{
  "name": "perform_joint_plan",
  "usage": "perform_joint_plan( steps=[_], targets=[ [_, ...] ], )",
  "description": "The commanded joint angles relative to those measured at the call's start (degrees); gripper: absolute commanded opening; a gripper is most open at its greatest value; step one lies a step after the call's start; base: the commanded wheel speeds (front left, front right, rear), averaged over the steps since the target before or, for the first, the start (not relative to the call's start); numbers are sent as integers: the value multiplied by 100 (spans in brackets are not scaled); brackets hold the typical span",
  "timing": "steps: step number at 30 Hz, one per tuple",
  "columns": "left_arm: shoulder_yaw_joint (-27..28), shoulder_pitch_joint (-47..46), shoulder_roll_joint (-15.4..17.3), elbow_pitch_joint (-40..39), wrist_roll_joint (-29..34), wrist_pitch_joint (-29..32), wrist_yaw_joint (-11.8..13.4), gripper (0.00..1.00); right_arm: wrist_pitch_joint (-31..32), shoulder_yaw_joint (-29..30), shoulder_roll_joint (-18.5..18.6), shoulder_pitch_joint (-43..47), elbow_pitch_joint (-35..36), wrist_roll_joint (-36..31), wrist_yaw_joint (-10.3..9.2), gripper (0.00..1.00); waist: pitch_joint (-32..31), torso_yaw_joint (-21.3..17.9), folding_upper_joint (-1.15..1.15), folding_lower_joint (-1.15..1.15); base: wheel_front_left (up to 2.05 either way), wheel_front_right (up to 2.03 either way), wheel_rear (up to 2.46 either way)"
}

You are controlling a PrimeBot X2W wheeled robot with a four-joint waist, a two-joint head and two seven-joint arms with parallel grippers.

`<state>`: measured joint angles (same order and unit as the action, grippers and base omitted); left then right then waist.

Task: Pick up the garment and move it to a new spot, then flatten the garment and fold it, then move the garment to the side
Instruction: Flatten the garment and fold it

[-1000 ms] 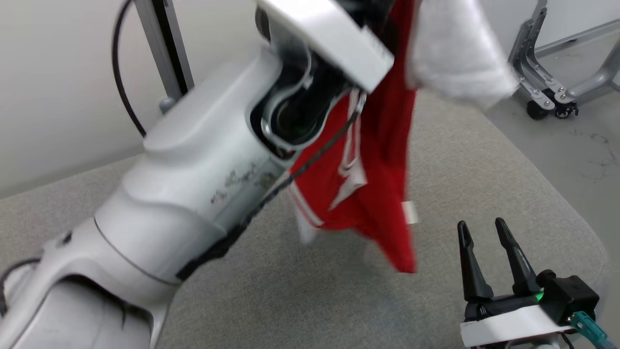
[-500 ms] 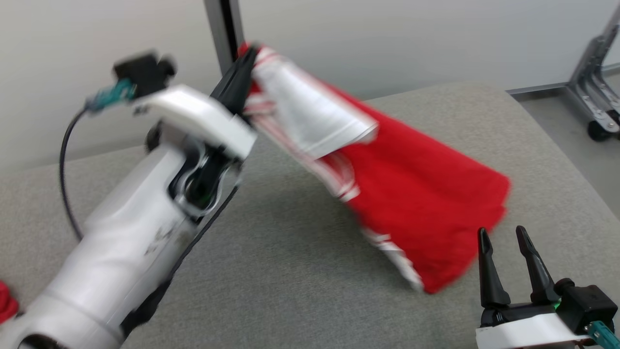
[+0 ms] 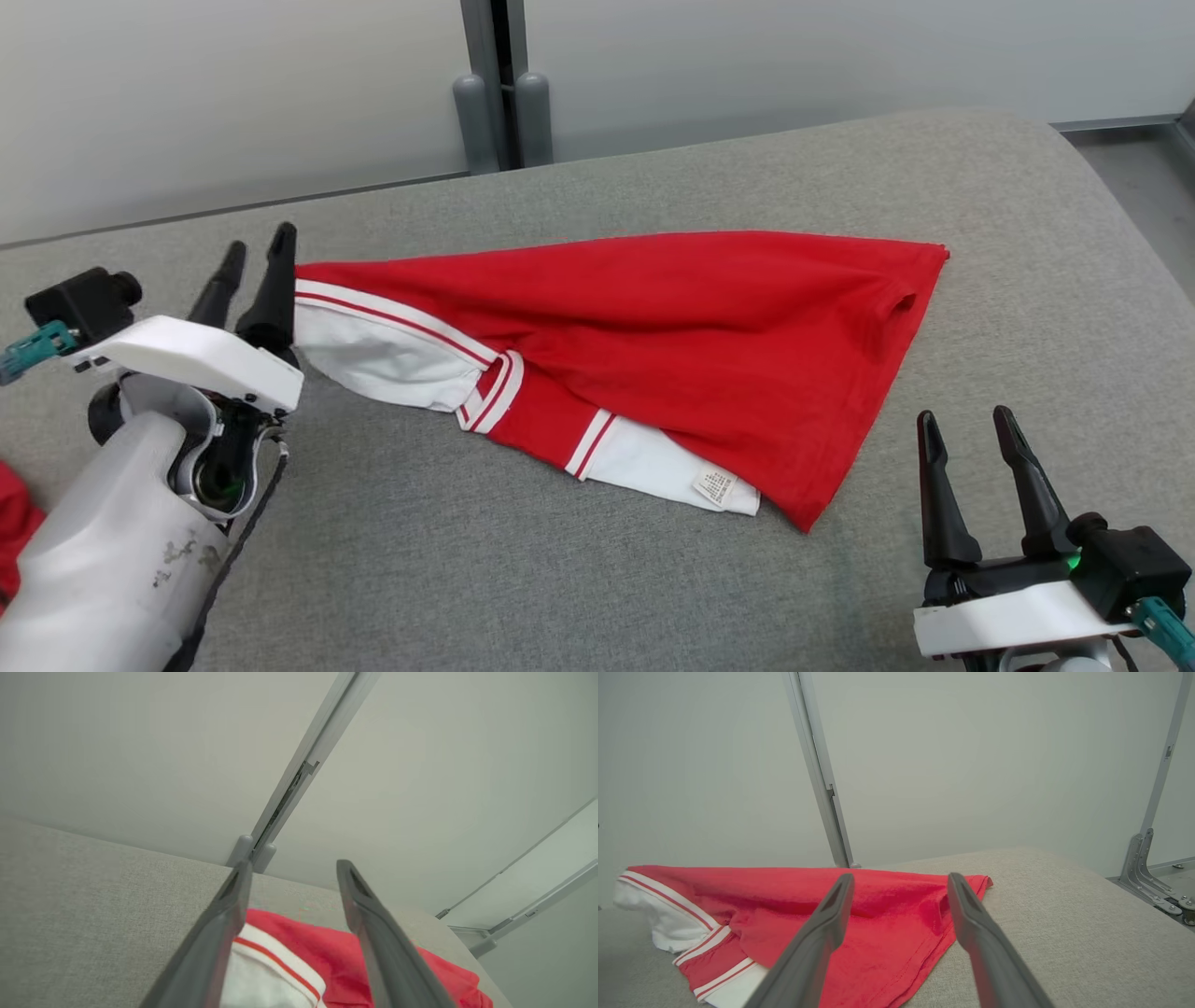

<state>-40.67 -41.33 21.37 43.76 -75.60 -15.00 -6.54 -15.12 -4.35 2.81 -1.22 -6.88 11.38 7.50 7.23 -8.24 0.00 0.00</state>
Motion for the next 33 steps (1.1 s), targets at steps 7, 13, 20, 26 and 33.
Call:
perform_joint_plan(
  steps=[7,13,20,26,33],
  targets=[
    [1732,1234,-618,-607,2394,-13,611,100,-5,-3,16,-5,19,-19,-2,100,121,163,0,0,0,0,0],
    [2094,1977,-974,-1011,4228,-17,870,100,-5,-90,12,-46,-17,-87,-2,100,158,357,0,0,0,0,0],
    [2273,1499,-1021,-336,5308,-14,925,100,-5,-271,15,-266,5,-125,-2,100,377,282,0,0,0,0,0],
    [2321,764,-930,627,5585,-15,891,100,-5,-297,14,-394,76,-264,-2,100,699,106,0,0,0,0,0],
    [2289,-71,-759,1683,5778,-11,790,100,-5,-289,13,-556,142,-278,-2,100,1125,-76,0,0,0,0,0]
  ],
)
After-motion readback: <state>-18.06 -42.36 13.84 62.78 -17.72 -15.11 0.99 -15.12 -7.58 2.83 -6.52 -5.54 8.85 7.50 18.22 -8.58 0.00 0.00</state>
